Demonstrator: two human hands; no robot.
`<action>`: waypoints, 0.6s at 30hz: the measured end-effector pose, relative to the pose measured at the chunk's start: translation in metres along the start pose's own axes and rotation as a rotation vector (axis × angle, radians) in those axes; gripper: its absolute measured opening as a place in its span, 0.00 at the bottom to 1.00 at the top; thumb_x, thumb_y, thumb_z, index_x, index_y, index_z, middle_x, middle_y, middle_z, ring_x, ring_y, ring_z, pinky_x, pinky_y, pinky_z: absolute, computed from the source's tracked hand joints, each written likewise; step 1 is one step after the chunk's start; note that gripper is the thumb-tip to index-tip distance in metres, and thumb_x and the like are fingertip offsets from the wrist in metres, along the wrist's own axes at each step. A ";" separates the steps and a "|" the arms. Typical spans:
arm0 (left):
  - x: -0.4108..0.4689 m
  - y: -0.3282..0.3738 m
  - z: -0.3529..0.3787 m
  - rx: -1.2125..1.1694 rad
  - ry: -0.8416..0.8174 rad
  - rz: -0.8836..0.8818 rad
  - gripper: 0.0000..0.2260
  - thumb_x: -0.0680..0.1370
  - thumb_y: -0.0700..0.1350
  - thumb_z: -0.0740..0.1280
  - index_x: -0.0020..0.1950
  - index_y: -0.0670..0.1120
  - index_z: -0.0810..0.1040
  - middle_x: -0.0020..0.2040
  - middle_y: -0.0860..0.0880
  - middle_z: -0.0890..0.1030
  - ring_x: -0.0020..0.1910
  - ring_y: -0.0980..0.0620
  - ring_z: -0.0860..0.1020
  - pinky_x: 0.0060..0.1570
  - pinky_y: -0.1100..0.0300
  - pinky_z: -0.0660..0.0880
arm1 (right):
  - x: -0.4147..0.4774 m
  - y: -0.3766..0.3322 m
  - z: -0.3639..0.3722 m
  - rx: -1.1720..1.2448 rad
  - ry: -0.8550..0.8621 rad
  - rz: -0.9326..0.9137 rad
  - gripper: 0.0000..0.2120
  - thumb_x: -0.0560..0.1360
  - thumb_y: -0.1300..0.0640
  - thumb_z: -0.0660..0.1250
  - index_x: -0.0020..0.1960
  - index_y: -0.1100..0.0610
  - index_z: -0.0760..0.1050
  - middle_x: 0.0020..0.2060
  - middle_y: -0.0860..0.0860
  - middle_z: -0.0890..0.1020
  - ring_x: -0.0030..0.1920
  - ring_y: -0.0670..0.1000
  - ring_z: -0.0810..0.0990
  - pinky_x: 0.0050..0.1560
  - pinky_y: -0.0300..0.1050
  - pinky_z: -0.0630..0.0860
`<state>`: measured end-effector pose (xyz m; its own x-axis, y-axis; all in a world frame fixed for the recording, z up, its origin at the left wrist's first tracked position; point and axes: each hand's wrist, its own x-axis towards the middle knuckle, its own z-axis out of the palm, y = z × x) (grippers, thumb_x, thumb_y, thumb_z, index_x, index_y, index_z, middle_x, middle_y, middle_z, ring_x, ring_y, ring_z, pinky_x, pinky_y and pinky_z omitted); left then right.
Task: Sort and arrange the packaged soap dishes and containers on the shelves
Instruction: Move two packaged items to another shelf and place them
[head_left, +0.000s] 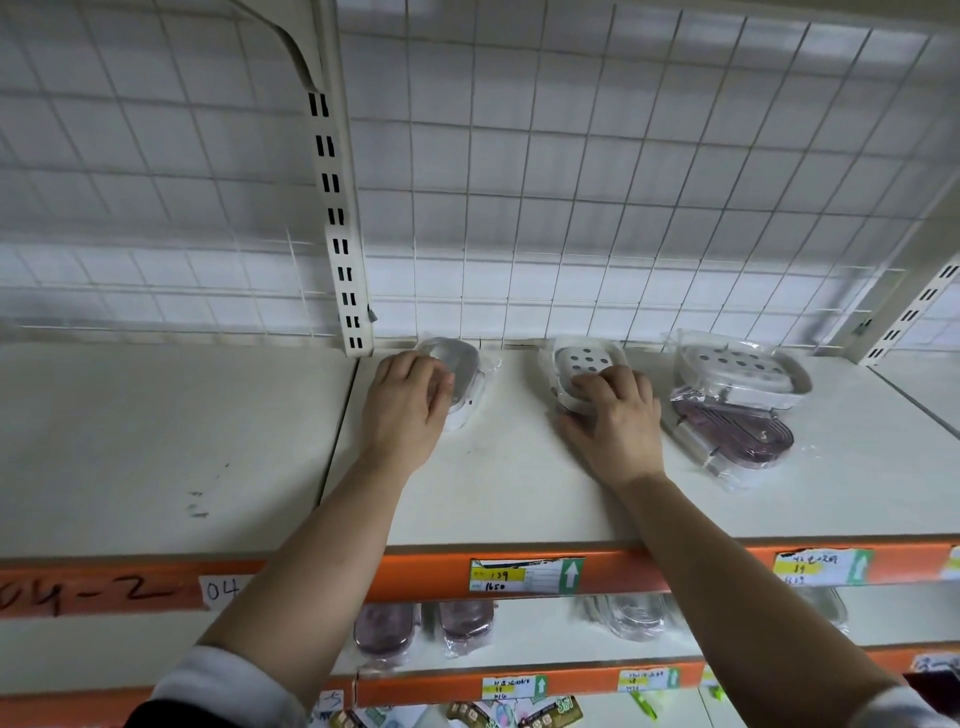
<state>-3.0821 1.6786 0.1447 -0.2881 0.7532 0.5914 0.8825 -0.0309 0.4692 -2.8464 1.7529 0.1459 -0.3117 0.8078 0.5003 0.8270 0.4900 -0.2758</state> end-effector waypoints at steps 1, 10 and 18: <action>0.001 0.001 0.000 0.010 -0.008 0.001 0.20 0.78 0.53 0.56 0.49 0.40 0.80 0.48 0.43 0.80 0.50 0.40 0.76 0.52 0.50 0.74 | 0.000 -0.001 0.000 -0.009 0.016 -0.014 0.17 0.71 0.49 0.74 0.55 0.57 0.80 0.53 0.58 0.78 0.54 0.63 0.73 0.52 0.57 0.71; 0.002 0.001 0.000 0.042 -0.065 -0.030 0.20 0.78 0.53 0.57 0.50 0.39 0.80 0.50 0.42 0.80 0.52 0.39 0.76 0.53 0.45 0.73 | -0.003 -0.001 -0.004 0.386 0.186 0.065 0.20 0.79 0.53 0.60 0.64 0.65 0.69 0.57 0.61 0.76 0.53 0.59 0.75 0.49 0.43 0.68; 0.002 0.001 0.003 0.044 -0.057 -0.038 0.13 0.76 0.49 0.70 0.51 0.40 0.79 0.51 0.43 0.79 0.54 0.40 0.75 0.53 0.46 0.72 | -0.004 0.002 -0.004 0.408 0.122 0.027 0.22 0.75 0.47 0.66 0.66 0.54 0.72 0.62 0.54 0.71 0.59 0.48 0.72 0.53 0.37 0.67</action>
<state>-3.0803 1.6819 0.1443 -0.3011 0.7897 0.5345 0.8871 0.0263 0.4608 -2.8416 1.7498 0.1466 -0.2148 0.7892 0.5753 0.5737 0.5787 -0.5796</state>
